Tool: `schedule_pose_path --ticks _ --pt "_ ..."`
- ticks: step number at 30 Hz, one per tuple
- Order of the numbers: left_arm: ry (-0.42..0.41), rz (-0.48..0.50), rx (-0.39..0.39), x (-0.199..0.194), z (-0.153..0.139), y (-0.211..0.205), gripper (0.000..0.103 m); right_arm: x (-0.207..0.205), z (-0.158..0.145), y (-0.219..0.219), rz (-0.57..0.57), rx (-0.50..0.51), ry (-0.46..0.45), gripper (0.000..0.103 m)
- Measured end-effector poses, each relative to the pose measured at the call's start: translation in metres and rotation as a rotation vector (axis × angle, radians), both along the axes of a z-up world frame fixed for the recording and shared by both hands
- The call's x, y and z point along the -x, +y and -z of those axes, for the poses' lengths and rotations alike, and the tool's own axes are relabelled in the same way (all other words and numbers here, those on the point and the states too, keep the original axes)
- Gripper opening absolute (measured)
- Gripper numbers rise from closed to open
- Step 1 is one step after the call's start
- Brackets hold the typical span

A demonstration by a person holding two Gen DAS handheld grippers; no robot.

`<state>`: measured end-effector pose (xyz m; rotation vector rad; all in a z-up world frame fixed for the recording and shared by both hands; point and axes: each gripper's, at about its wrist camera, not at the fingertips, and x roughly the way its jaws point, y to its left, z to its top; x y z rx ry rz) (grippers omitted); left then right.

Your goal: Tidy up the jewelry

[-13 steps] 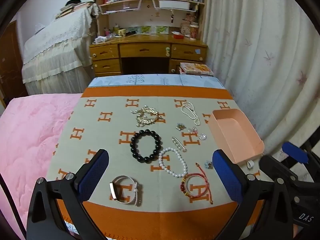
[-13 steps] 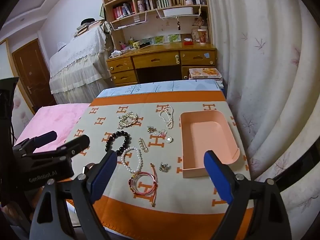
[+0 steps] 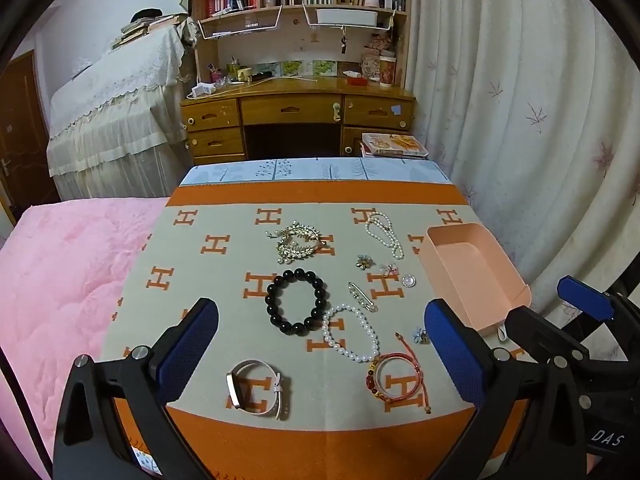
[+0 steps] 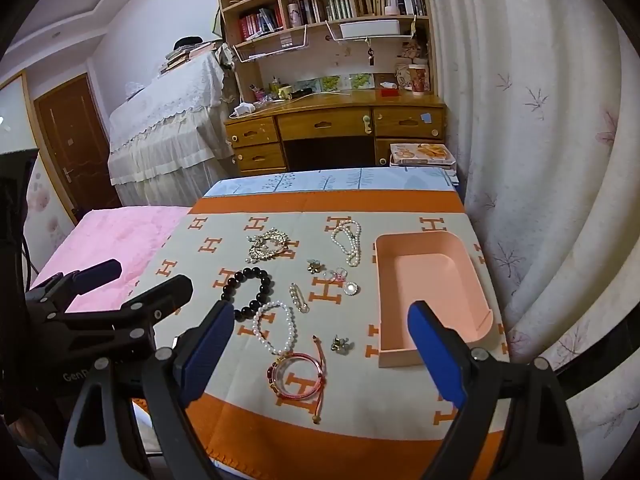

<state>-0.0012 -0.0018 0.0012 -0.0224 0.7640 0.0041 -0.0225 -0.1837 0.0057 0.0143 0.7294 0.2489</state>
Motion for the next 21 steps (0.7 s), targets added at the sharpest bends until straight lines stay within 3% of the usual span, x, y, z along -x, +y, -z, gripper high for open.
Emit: schedule_pose_path --ticks 21 --pt "0.042 -0.006 0.002 -0.0045 0.0053 0.0049 0.102 -0.0028 0.0071 0.0019 0.005 -0.003 0.014 0.089"
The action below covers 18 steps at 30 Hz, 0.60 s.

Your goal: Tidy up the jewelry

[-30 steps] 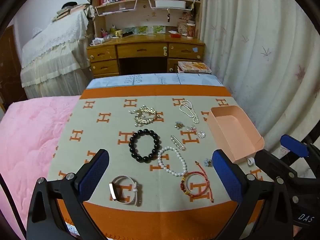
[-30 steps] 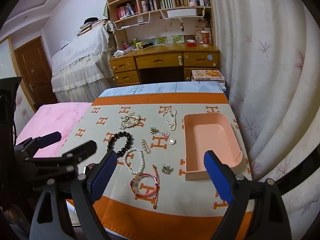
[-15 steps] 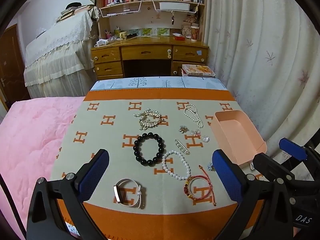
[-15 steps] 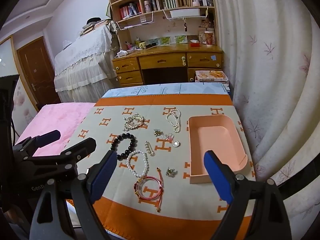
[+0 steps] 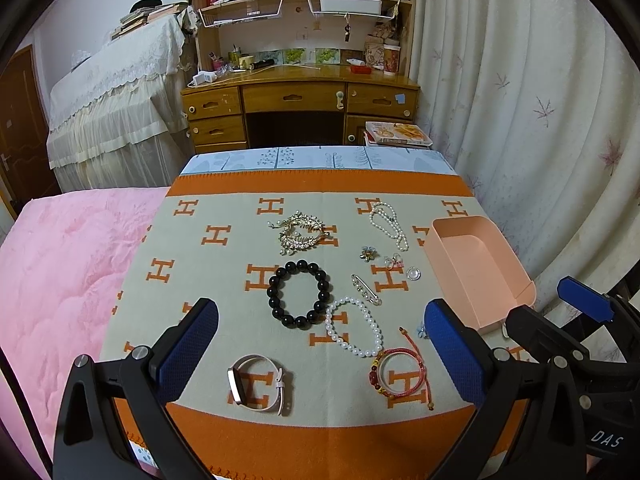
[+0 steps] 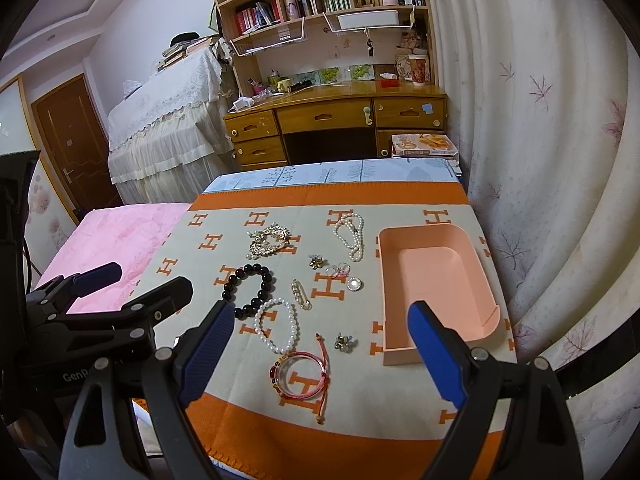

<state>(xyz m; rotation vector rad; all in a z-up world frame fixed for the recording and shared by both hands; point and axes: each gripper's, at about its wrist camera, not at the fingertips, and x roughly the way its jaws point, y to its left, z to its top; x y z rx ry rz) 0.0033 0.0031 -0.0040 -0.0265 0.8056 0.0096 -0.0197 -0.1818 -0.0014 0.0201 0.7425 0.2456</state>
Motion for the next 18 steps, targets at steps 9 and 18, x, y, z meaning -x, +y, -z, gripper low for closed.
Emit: schedule_pose_path --ticks 9,18 --pt "0.010 0.004 0.005 -0.001 0.001 0.001 0.102 -0.001 0.002 0.001 -0.002 -0.011 0.012 0.089" --pt "0.022 0.000 0.007 -0.008 0.002 0.000 0.102 -0.003 0.003 0.004 -0.006 -0.027 0.028 0.089"
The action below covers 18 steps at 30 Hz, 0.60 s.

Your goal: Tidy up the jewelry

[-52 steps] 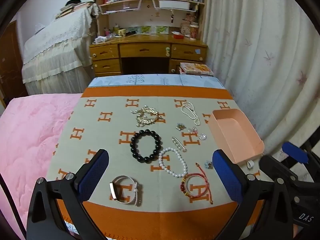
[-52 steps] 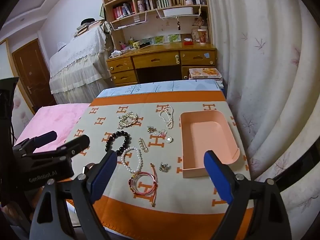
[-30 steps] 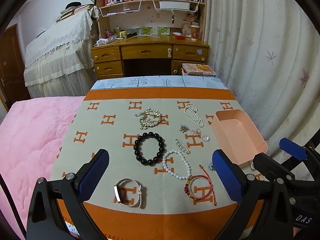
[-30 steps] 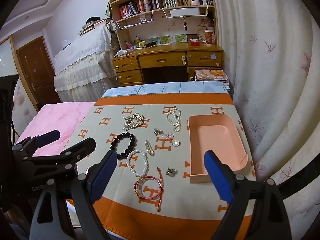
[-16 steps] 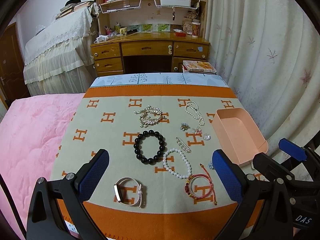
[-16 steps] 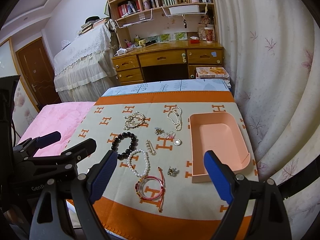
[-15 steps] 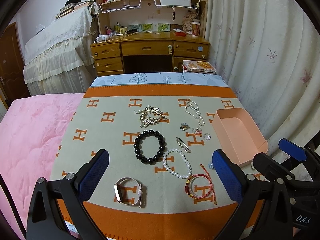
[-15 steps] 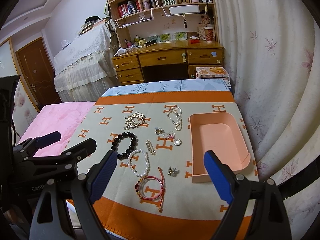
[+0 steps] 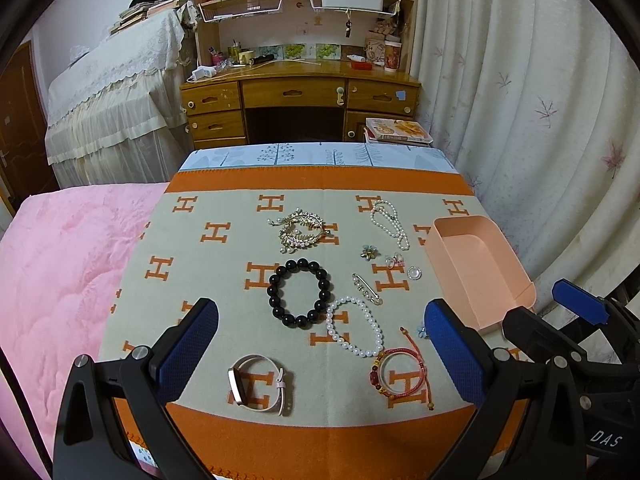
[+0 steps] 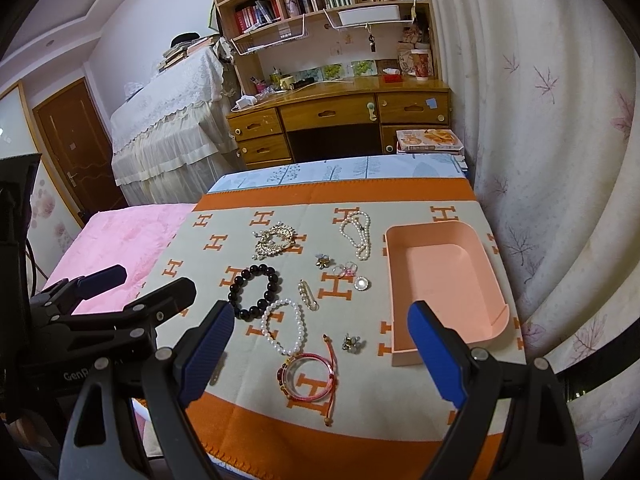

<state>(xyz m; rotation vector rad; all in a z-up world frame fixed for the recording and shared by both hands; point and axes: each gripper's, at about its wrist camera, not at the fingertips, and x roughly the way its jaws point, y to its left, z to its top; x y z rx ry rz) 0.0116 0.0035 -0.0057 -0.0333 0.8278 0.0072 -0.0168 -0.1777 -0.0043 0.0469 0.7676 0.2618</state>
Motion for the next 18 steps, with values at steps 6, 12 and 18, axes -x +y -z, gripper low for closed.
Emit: schedule_pose_path --ticks 6,12,18 --pt "0.008 -0.004 -0.002 0.000 0.001 0.002 0.102 0.000 0.000 0.004 -0.003 -0.006 0.005 0.089" --pt "0.037 -0.009 0.001 -0.003 0.006 0.002 0.102 -0.002 0.003 0.005 -0.005 -0.008 0.018 0.089" --pt "0.057 -0.009 0.003 -0.006 0.010 0.002 0.102 -0.004 0.009 0.004 -0.006 -0.012 0.033 0.089"
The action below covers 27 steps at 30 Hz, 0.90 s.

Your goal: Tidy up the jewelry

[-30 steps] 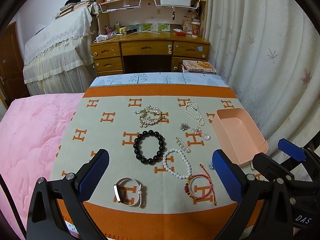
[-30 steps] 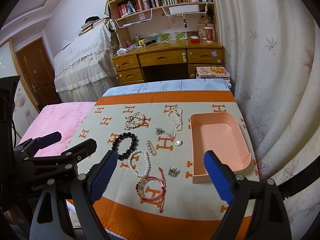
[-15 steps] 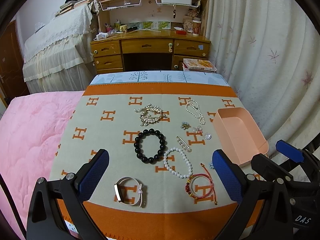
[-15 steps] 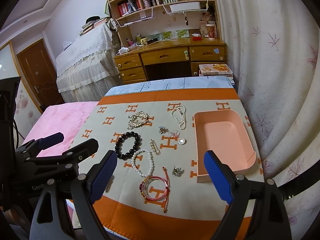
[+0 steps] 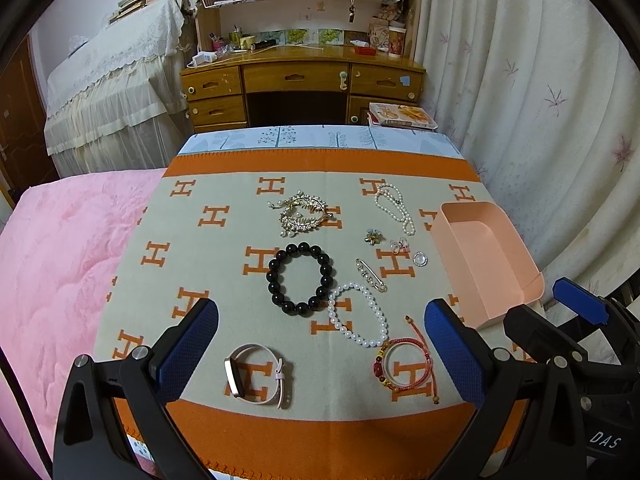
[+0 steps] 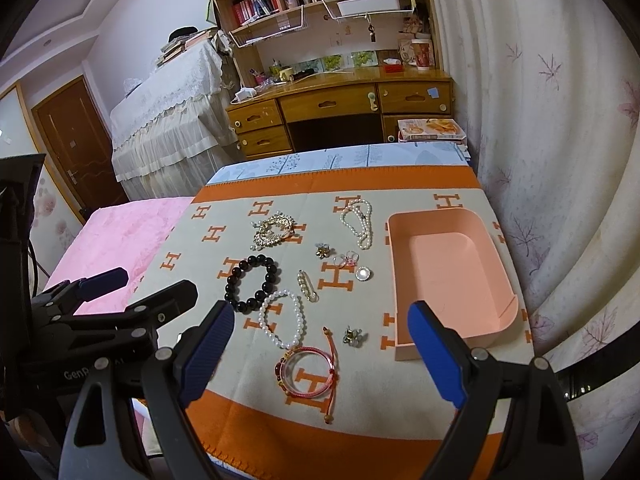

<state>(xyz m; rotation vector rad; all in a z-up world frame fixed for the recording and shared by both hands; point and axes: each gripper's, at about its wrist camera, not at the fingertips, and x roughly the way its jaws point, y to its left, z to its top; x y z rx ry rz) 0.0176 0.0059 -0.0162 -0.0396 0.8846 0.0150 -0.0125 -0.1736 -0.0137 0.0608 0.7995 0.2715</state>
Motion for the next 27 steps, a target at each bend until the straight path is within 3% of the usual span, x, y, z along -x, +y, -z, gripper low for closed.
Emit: schedule_pose_path --ticks 14,24,27 --pt "0.023 0.005 -0.007 -0.007 0.006 0.002 0.102 -0.003 0.009 0.001 -0.009 0.011 -0.002 0.089" --pt "0.072 0.018 0.080 -0.026 0.015 0.017 0.102 -0.012 0.012 0.002 -0.019 0.021 0.004 0.089" --pt "0.099 0.046 0.071 -0.034 0.018 0.019 0.102 -0.020 0.010 0.002 -0.026 0.036 0.003 0.089"
